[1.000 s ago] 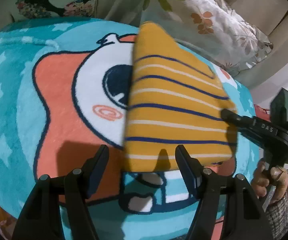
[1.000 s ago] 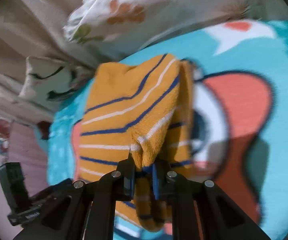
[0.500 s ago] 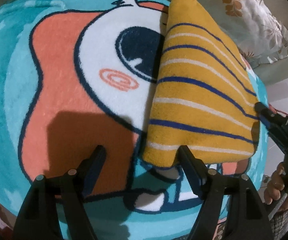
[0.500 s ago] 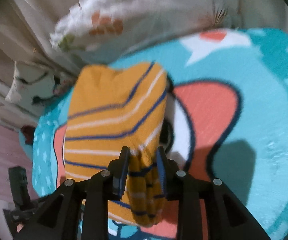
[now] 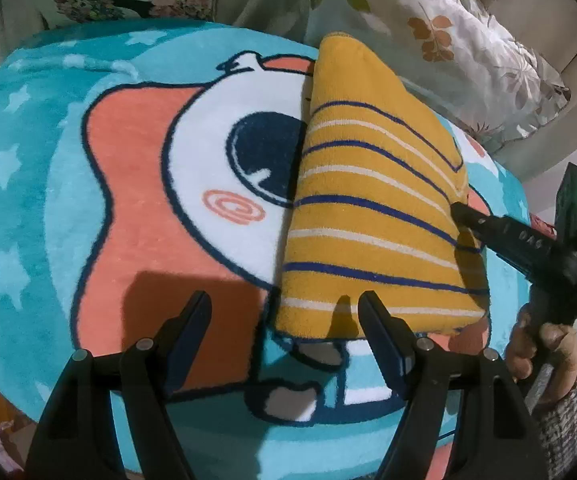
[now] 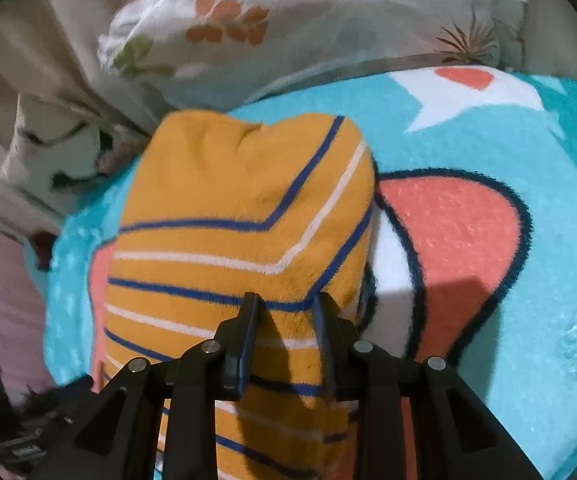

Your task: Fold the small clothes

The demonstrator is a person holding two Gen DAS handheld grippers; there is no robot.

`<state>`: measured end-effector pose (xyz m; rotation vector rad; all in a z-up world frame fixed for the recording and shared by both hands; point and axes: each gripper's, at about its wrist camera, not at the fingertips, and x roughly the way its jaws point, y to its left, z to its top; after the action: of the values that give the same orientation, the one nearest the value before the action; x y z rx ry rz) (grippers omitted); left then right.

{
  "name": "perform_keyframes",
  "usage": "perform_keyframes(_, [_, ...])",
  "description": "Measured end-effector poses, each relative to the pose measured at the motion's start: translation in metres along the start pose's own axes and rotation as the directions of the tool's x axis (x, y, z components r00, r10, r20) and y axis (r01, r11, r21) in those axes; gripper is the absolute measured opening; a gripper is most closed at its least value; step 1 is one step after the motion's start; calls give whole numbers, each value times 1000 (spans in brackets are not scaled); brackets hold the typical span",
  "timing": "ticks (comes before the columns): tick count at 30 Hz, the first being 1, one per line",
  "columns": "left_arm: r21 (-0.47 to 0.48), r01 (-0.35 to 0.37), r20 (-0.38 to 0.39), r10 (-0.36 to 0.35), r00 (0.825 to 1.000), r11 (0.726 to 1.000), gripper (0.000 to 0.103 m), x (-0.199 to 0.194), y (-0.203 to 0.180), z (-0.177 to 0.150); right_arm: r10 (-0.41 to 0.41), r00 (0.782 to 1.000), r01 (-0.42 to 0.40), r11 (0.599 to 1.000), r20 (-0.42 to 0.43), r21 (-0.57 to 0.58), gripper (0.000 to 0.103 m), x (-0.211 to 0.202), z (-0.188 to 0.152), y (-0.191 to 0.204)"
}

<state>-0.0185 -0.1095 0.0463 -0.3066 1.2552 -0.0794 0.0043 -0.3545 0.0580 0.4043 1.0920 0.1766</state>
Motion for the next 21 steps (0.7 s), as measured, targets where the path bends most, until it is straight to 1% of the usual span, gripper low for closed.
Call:
perform_keyframes(3, [-11,-17,12,17,1000,1000,75,-3,8,-3,-16,996,18,1000,84,-24,31,-26,5,12])
perform_keyframes(4, [-16,-21,13,21,1000,1000,75,-2,10,-3,-11,993,16,999,117,-44,31,-33,8,20])
perform_keyframes(6, [-32,-29,1,29,1000,999,75,1,14,-3,28,989,-17,997,145,-76,31,-40,14,37])
perform_keyframes(7, [-41,-32,-8,31,999,999,75,3,17,-4,65,987,-52,994,147,-93,31,-40,17,46])
perform_keyframes(9, [-49,-33,-16,33,999,998,75,5,20,-4,197,976,-186,977,97,-109,31,-31,23,66])
perform_keyframes(10, [-48,-34,-17,34,999,998,75,5,20,-4,282,958,-277,957,52,-90,31,-22,26,73])
perform_keyframes(11, [-48,-37,-17,36,999,998,75,5,21,-5,385,923,-385,922,-8,-50,31,-7,29,80])
perform_keyframes(12, [-49,-39,-17,38,999,998,75,4,22,-5,454,889,-456,890,-54,-16,31,5,31,85])
perform_keyframes(13, [-49,-42,-16,41,999,998,75,4,23,-6,507,856,-508,861,-101,15,31,19,32,91])
perform_keyframes(14, [-51,-46,-17,45,999,998,75,3,24,-7,525,840,-525,850,-140,36,31,35,33,95])
perform_keyframes(15, [-54,-49,-18,48,999,997,75,2,26,-8,514,843,-513,857,-160,47,32,46,34,98])
perform_keyframes(17, [-61,-54,-21,53,998,997,75,2,30,-10,480,852,-467,877,-210,109,31,78,34,96])
perform_keyframes(18, [-64,-56,-21,55,998,996,75,1,32,-11,474,853,-449,880,-217,156,25,92,34,89])
perform_keyframes(19, [-68,-59,-20,57,998,996,75,0,33,-13,489,847,-452,869,-206,204,13,100,34,80])
perform_keyframes(21, [-77,-64,-19,63,998,995,75,-2,37,-15,509,841,-458,851,-186,257,6,107,35,70])
